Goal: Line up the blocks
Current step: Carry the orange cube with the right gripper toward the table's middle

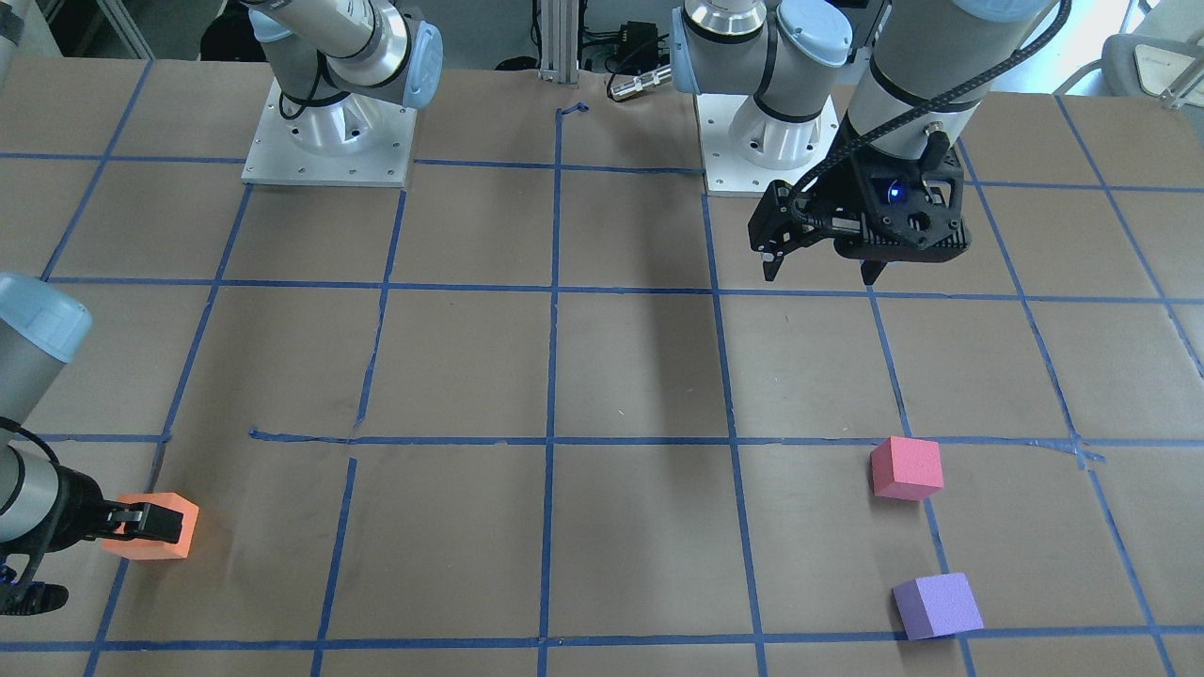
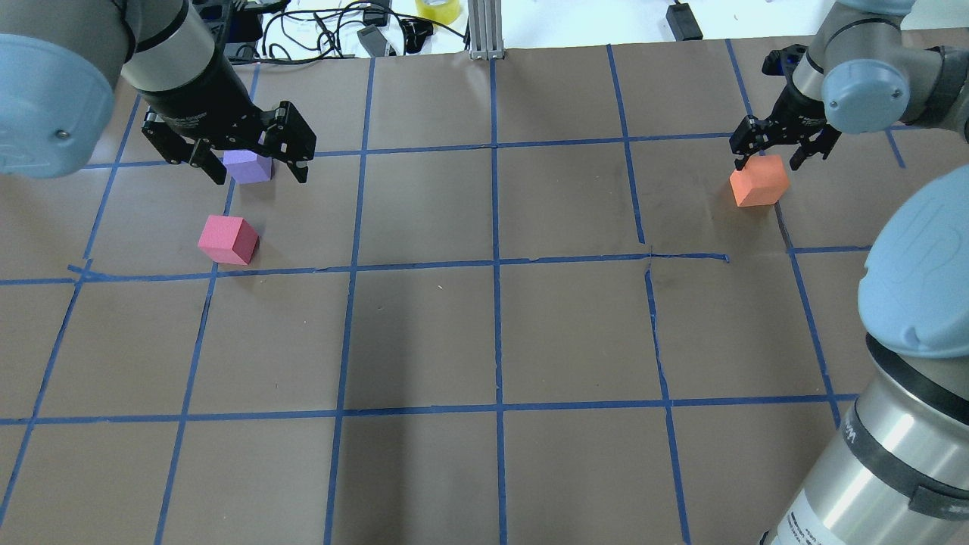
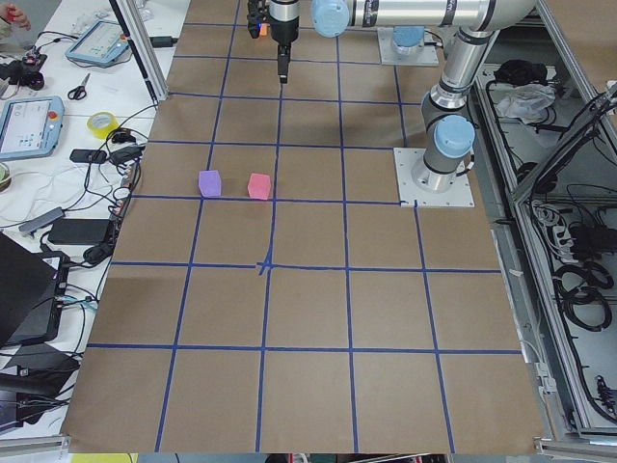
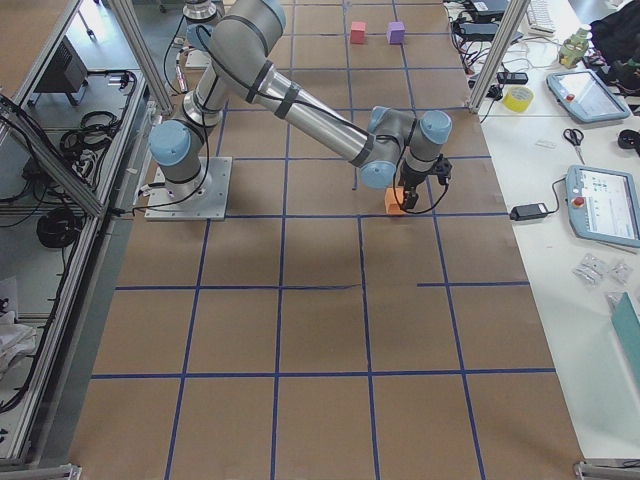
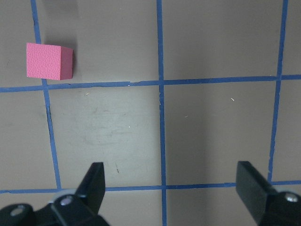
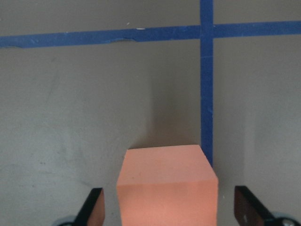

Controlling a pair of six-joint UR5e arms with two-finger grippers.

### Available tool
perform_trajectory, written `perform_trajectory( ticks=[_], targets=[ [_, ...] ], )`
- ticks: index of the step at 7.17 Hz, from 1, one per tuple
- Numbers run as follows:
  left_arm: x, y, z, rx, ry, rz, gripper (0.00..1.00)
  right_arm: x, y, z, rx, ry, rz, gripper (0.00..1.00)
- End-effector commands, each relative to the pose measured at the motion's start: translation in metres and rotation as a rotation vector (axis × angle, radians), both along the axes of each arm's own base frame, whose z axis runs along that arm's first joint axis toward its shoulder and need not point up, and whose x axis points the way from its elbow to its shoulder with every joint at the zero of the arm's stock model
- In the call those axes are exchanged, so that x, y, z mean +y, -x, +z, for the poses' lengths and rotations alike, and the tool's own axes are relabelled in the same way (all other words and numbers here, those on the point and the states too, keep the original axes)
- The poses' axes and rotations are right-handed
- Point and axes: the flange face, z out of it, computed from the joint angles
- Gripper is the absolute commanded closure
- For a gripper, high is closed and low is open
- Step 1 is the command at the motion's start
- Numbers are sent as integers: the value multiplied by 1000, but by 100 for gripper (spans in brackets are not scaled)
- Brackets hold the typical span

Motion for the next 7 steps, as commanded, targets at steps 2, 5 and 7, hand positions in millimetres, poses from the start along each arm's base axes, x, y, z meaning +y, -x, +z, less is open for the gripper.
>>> perform_trajectory(
  ticks=[2,5,7],
  targets=[
    [0,0,0,0,1,-1,0,-2,-3,-9,-2,-6,18,39],
    [0,0,0,0,1,-1,0,-2,-3,-5,8,-1,19,62],
    [1,-4,2,-6,4,0,0,-7,-63,24,45,31,99,62]
  ],
)
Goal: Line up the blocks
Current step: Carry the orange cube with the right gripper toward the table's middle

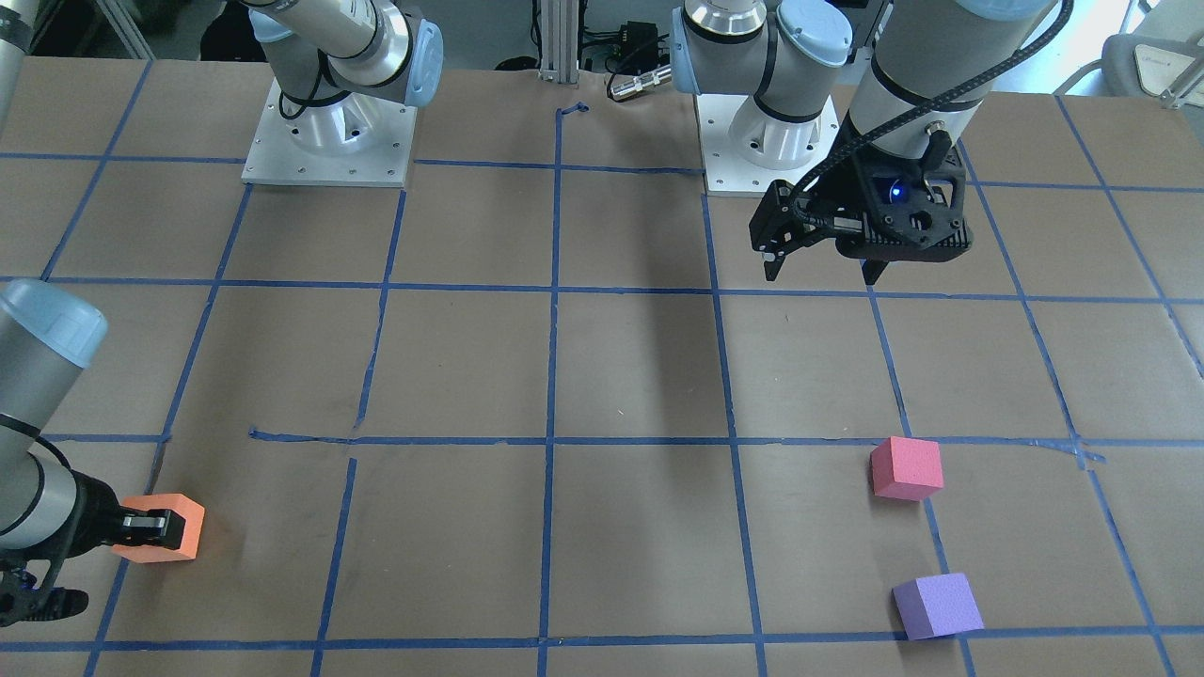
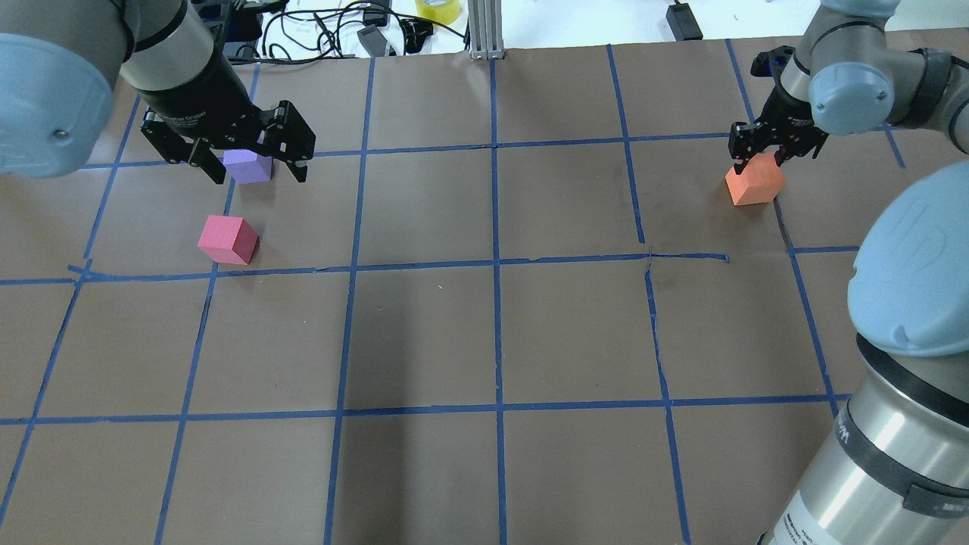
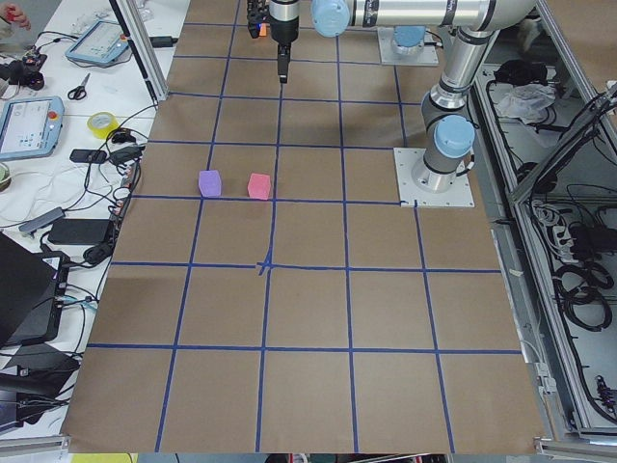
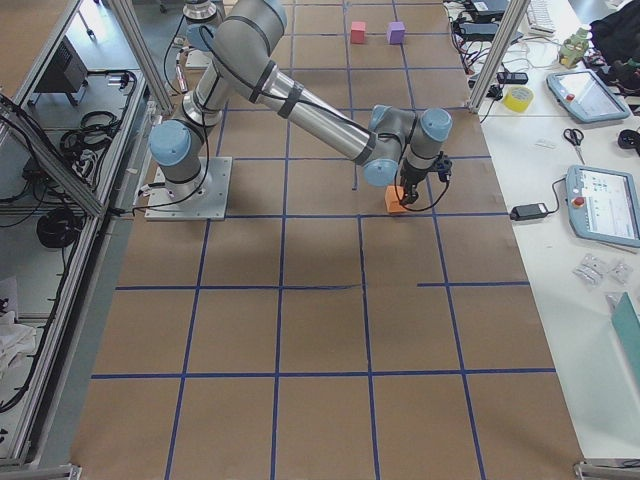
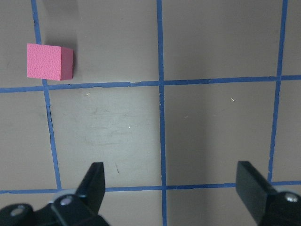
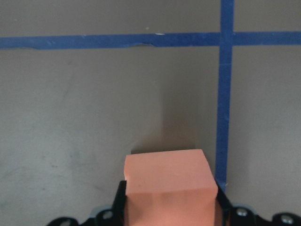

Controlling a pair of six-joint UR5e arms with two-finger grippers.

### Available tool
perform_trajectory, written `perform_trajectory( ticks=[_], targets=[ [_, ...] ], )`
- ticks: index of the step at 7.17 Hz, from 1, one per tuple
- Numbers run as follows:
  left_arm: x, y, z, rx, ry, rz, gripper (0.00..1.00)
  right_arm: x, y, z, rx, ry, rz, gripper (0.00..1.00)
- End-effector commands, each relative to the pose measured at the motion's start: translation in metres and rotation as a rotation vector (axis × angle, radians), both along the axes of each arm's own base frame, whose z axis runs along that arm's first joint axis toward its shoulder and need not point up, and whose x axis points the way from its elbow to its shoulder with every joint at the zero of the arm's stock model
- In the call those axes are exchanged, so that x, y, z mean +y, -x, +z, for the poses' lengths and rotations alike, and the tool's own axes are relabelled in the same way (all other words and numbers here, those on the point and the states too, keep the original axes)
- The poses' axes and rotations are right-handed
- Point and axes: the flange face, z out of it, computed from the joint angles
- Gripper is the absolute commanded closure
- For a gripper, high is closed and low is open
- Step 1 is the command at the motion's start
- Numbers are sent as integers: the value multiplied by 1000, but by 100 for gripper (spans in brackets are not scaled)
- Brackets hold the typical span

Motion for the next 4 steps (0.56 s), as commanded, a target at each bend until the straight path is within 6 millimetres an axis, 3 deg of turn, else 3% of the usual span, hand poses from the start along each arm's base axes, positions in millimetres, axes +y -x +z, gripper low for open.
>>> perform_trajectory(
  ticks=[1,4],
  targets=[
    [0,-2,1,-3,1,4,0,-3,-90,24,38,34,117,62],
    [0,-3,1,-4,1,8,0,2,-236,32,-7,72,140,63]
  ],
)
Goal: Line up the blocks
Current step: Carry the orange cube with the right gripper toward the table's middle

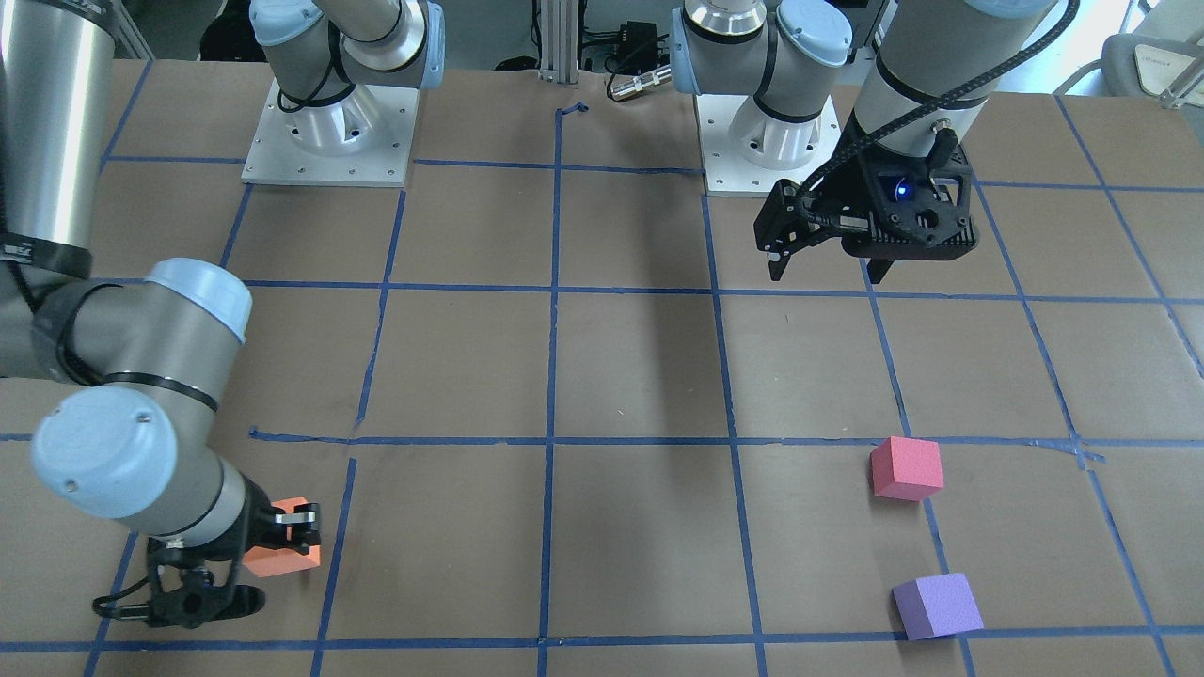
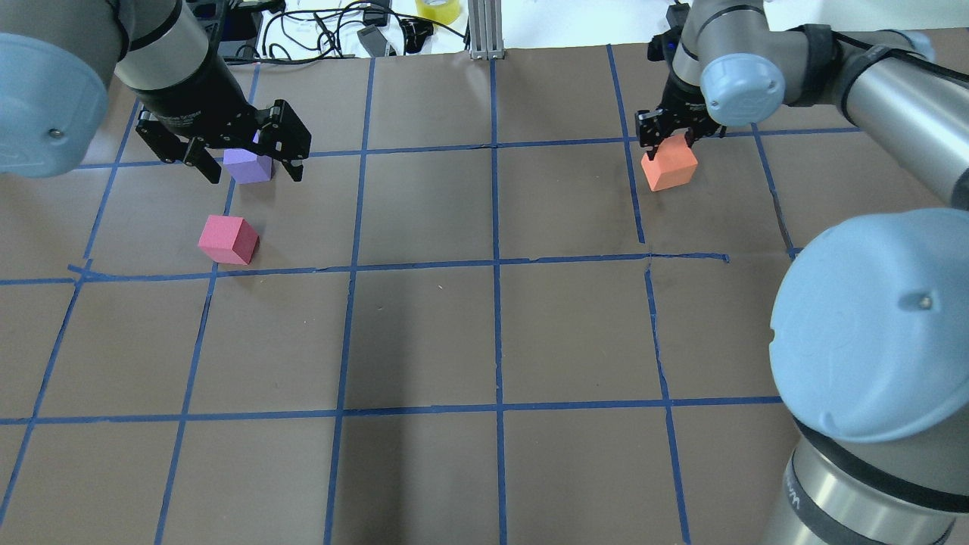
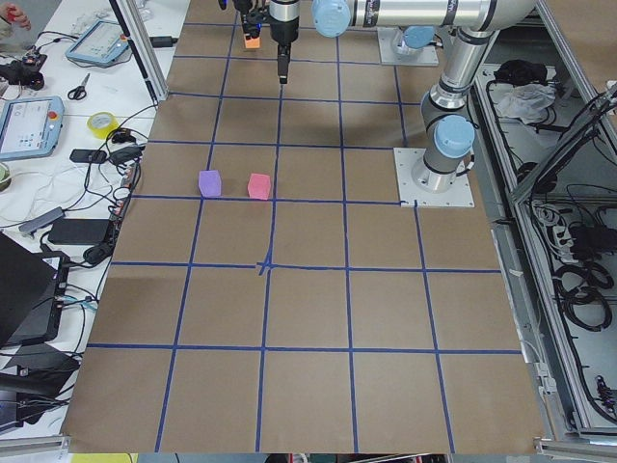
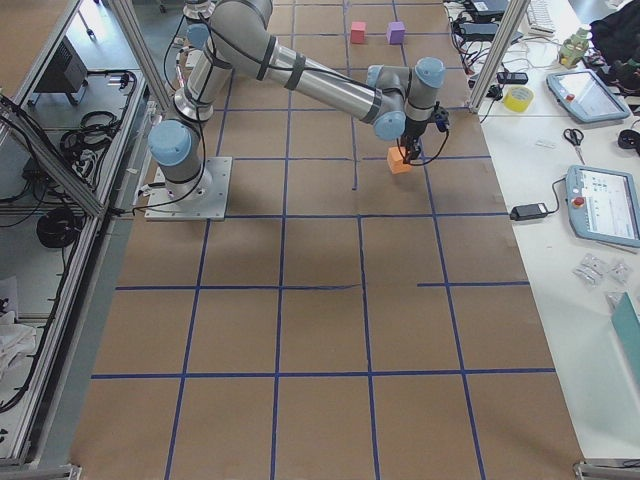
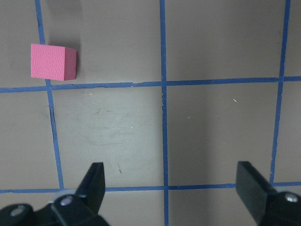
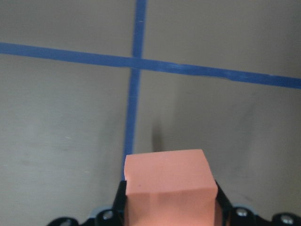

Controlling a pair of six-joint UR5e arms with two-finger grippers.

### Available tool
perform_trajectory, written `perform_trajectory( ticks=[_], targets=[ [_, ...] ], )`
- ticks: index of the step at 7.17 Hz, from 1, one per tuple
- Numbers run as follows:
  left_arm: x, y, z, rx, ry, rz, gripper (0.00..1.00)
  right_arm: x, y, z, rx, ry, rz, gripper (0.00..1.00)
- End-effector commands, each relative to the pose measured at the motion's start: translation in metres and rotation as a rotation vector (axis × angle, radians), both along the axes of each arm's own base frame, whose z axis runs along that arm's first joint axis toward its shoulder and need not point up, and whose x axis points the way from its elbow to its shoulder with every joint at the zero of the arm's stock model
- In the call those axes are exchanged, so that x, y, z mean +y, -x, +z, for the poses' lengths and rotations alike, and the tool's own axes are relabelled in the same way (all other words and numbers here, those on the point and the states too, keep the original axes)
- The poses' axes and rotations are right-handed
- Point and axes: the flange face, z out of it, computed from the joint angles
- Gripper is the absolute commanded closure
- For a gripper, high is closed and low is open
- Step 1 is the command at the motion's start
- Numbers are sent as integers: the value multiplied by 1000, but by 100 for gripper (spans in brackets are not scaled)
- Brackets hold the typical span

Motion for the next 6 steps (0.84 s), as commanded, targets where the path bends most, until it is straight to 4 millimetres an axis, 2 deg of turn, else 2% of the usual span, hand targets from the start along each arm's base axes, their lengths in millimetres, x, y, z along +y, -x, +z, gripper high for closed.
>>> perform_trajectory(
  ticks=[1,2,3,5,6],
  targets=[
    [0,-1,0,-2,0,1,0,9,-105,2,-20,20,12,63],
    [-2,-3,0,0,4,5,0,12,-157,4,-48,32,-31,63],
    [-4,-9,0,1,9,17,0,7,-188,-1,-59,43,-23,62],
    [-4,-12,-1,0,7,22,0,12,-241,-11,-91,23,-90,63],
    [-5,-12,-3,0,3,20,0,20,-260,-16,-117,7,-86,62]
  ],
)
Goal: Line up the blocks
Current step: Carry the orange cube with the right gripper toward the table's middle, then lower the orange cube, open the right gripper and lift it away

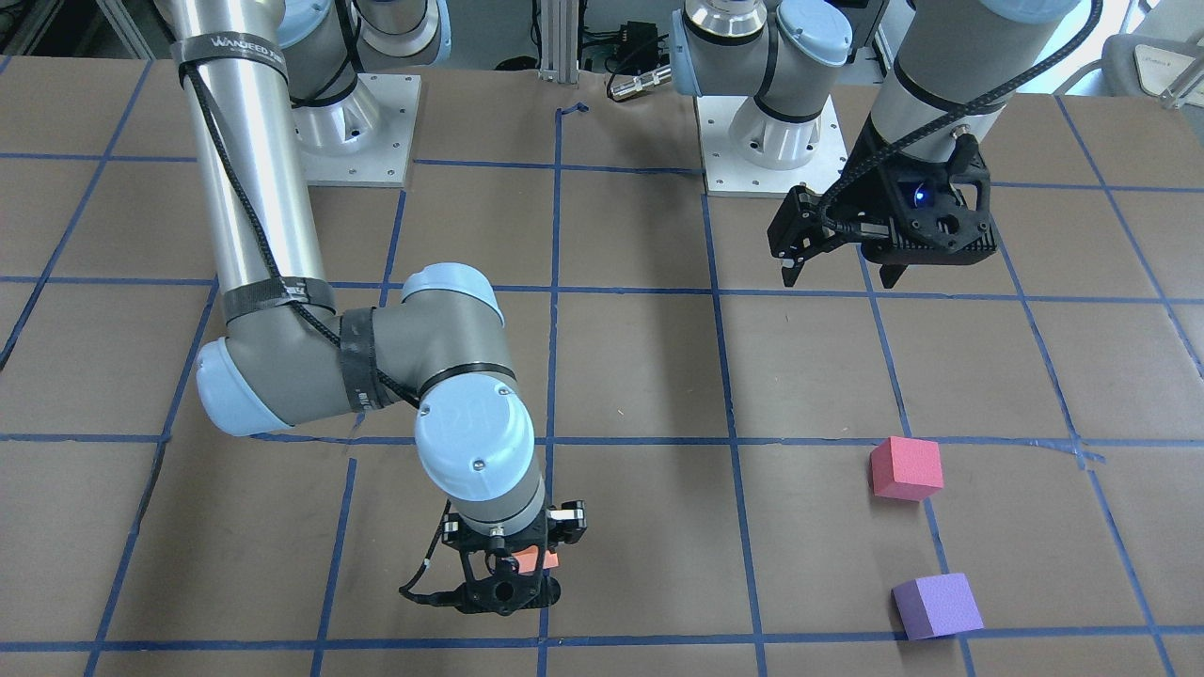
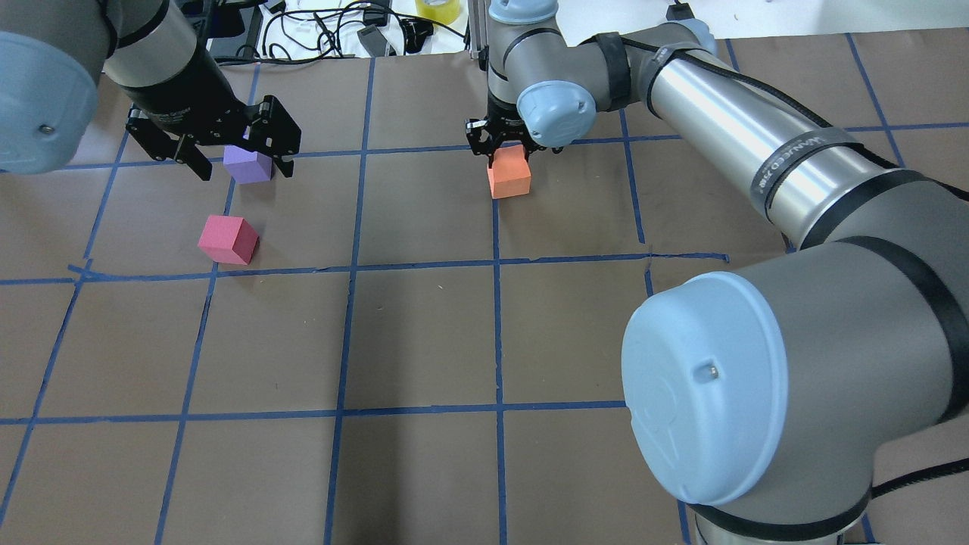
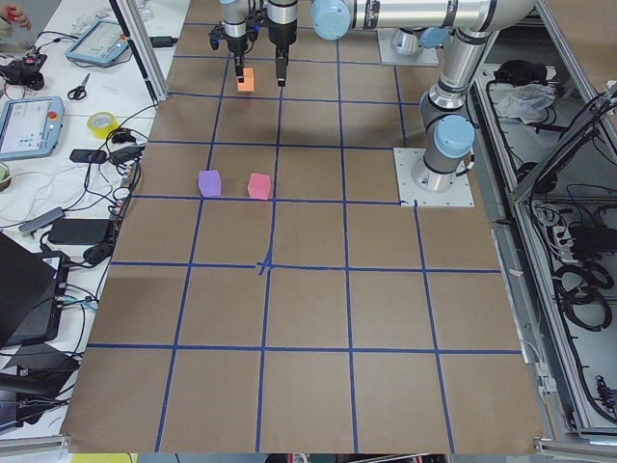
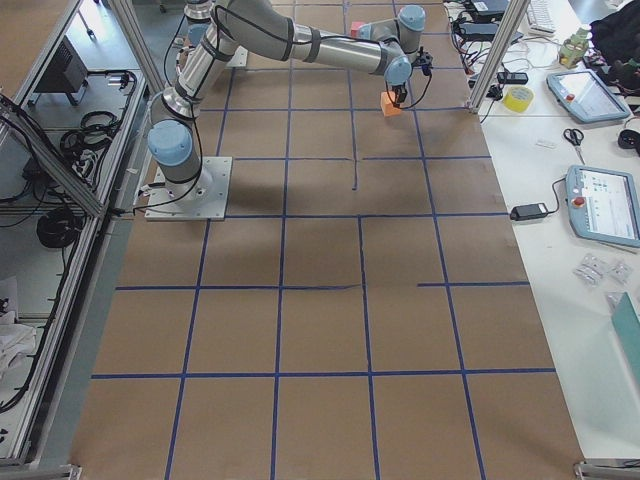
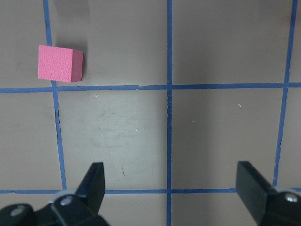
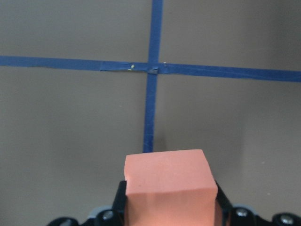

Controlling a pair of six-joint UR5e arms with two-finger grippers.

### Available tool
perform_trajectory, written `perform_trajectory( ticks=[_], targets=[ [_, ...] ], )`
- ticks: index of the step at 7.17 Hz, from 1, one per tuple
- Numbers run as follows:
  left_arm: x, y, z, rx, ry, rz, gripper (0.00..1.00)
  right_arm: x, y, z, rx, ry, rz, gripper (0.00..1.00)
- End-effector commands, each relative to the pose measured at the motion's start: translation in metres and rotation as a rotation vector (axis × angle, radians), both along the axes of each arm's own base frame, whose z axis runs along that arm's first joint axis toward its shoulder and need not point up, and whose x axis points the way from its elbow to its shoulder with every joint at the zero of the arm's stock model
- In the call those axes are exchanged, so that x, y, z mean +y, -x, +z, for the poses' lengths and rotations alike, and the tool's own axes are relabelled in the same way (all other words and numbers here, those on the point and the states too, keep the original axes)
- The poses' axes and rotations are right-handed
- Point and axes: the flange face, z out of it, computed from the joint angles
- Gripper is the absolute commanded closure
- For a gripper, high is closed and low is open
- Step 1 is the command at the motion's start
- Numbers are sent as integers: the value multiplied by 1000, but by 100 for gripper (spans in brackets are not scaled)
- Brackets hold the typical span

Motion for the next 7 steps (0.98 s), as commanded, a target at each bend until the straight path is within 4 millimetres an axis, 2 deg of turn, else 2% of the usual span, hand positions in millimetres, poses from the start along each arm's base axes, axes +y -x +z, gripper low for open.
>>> perform_trajectory(
  ticks=[1,2,3,4,5,7],
  targets=[
    [-1,-1,-3,0,-5,0,0,8,-30,-8,-37,-20,-12,62],
    [0,-1,-2,1,-3,0,0,10,-34,-11,-38,-25,-24,60],
    [0,-1,-3,6,-5,1,0,11,-35,-15,-35,-36,-44,52],
    [0,-1,-3,3,-6,1,0,11,-36,-19,-33,-38,-45,33],
    [0,-1,-4,0,-8,3,0,11,-37,-18,-34,-37,-61,0],
    [-1,-1,-5,0,-8,2,0,12,-38,-19,-34,-44,-75,0]
  ],
)
